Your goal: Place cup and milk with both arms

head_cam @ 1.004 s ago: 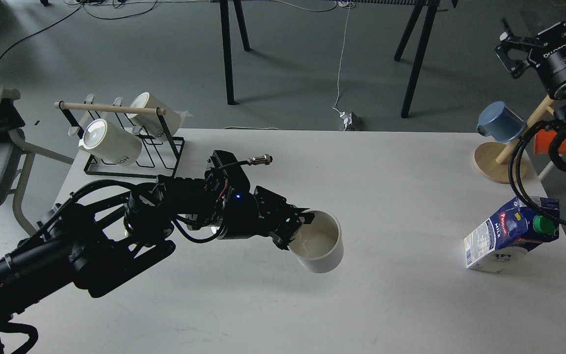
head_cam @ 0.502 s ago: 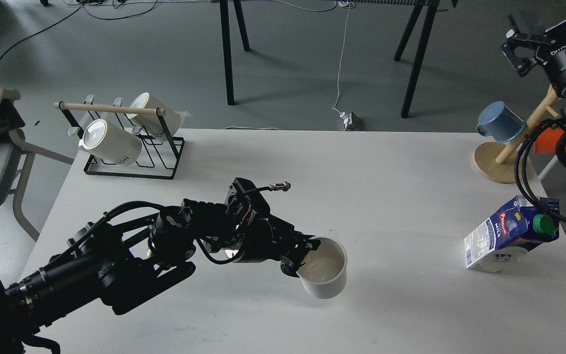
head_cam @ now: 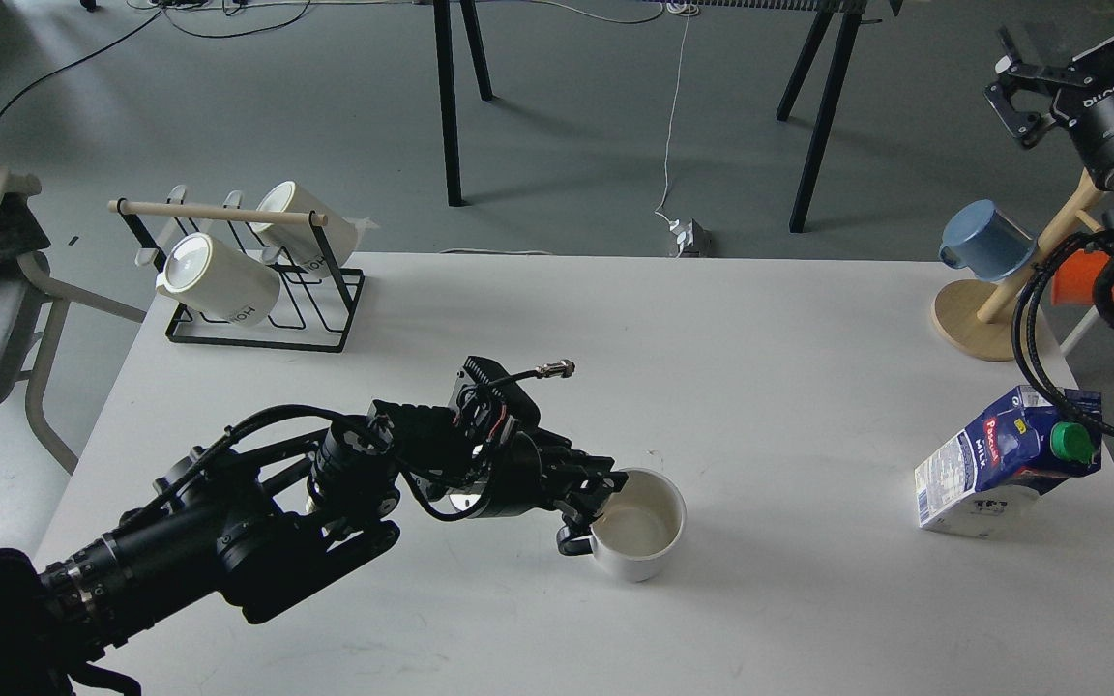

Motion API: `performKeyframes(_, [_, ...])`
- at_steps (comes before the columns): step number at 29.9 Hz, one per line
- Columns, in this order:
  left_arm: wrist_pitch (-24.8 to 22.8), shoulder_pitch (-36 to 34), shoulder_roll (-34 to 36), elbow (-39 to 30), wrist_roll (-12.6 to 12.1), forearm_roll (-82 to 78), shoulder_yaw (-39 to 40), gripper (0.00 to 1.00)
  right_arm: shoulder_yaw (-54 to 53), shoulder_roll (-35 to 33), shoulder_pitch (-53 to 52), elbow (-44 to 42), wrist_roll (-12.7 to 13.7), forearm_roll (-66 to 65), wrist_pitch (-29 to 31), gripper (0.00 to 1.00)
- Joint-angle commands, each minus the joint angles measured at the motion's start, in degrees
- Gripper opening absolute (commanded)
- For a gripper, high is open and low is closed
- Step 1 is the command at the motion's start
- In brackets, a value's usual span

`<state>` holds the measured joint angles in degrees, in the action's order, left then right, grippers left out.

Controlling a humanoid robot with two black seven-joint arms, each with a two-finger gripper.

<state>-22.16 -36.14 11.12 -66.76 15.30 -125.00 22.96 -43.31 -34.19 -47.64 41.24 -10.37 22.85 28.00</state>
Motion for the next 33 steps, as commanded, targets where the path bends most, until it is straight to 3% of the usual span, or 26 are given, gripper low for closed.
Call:
performKeyframes(1, [0.80,-0.07,0.56,-1.27,0.51,0.00,0.77,0.76,0.07,0.00,0.00,-0.01,0.00,0.00,0.00,0.99])
performKeyframes(6, [2.04,-0.33,1.35,-3.02,0.60,0.00,7.96,0.85,0.07,-1.58,0.00,1.82,0.00,-0.09,0.00,0.99])
performKeyframes(11, [1.33,-1.04,6.62,-9.35,0.69,2.29,19.04,0.89,-0.02,-4.74,-0.79,3.15,0.00,-0.09,0.00,0.99])
performKeyframes(15, [1.33,-2.35,9.26,-9.27,0.61,18.44,27.29,0.92,0.16,-6.94,-2.02,5.51,0.35,-0.09,0.00,0.99])
performKeyframes(20, [3.09,-3.84,9.35,-6.99,-0.80,41.21,36.09,0.93,2.10,-12.83,2.19,19.39,0.18,0.18,0.00,0.99])
performKeyframes(22, [5.80,-4.02,9.35,-6.20,-1.07,48.68,38.64,0.98,1.66,-15.28,5.17,22.73,0.26,0.26,0.00,0.99])
performKeyframes(27, [14.51,-3.94,10.58,-2.51,-0.10,61.96,40.32,1.00,1.57,-25.64,10.62,31.78,0.00,0.88,0.00,0.99])
performKeyframes(33, [15.31,-3.94,12.34,0.75,0.78,74.80,40.41,1.00,1.74,-34.10,18.01,35.41,-1.14,4.47,0.00,0.99])
